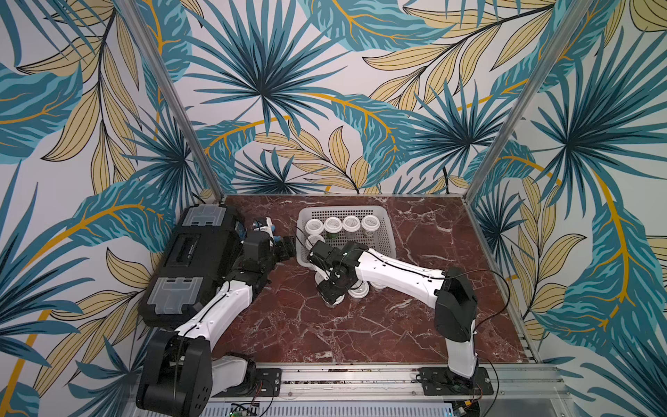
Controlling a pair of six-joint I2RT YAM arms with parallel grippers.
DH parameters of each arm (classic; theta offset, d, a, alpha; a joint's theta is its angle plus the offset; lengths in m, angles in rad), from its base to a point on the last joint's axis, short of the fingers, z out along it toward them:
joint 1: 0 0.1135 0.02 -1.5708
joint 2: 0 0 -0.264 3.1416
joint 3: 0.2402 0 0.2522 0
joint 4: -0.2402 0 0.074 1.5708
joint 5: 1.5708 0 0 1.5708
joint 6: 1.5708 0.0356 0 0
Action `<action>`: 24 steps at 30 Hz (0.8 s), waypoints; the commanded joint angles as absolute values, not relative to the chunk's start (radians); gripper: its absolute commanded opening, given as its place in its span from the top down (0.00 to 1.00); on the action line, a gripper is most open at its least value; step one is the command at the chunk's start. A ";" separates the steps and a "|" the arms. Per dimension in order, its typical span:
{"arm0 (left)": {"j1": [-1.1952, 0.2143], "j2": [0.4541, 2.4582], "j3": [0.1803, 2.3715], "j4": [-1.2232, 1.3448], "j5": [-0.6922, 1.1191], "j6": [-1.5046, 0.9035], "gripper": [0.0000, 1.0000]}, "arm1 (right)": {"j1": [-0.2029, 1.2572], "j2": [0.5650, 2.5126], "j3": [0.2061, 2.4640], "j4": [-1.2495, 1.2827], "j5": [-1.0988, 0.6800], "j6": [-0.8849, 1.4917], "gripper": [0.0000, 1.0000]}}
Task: Put the yogurt in the basket
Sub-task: Pick up the yogurt from the center of the board.
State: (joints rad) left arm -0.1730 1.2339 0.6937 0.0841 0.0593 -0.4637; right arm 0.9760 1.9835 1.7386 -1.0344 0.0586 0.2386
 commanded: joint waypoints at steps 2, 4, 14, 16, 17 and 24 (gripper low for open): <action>-0.168 1.218 0.674 0.114 0.074 -0.469 0.19 | 0.980 1.944 1.772 -1.101 0.060 0.214 0.33; -0.169 1.219 0.675 0.118 0.077 -0.471 0.18 | 0.980 1.941 1.791 -1.120 0.063 0.205 0.33; -0.167 1.221 0.675 0.122 0.083 -0.474 0.18 | 0.927 1.939 1.919 -1.233 0.069 0.136 0.33; -0.167 1.220 0.674 0.121 0.081 -0.473 0.19 | 0.912 1.939 1.940 -1.248 0.065 0.126 0.33; -0.167 1.220 0.675 0.121 0.082 -0.473 0.18 | 0.902 1.940 1.955 -1.256 0.062 0.118 0.33; -0.167 1.221 0.674 0.123 0.087 -0.474 0.19 | 0.854 1.978 2.085 -1.321 0.049 0.074 0.33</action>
State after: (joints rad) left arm -0.1726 1.2339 0.6937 0.0940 0.0742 -0.4671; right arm 0.8661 1.9759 2.0361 -1.2575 0.0578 0.1101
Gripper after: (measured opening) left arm 0.816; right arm 0.669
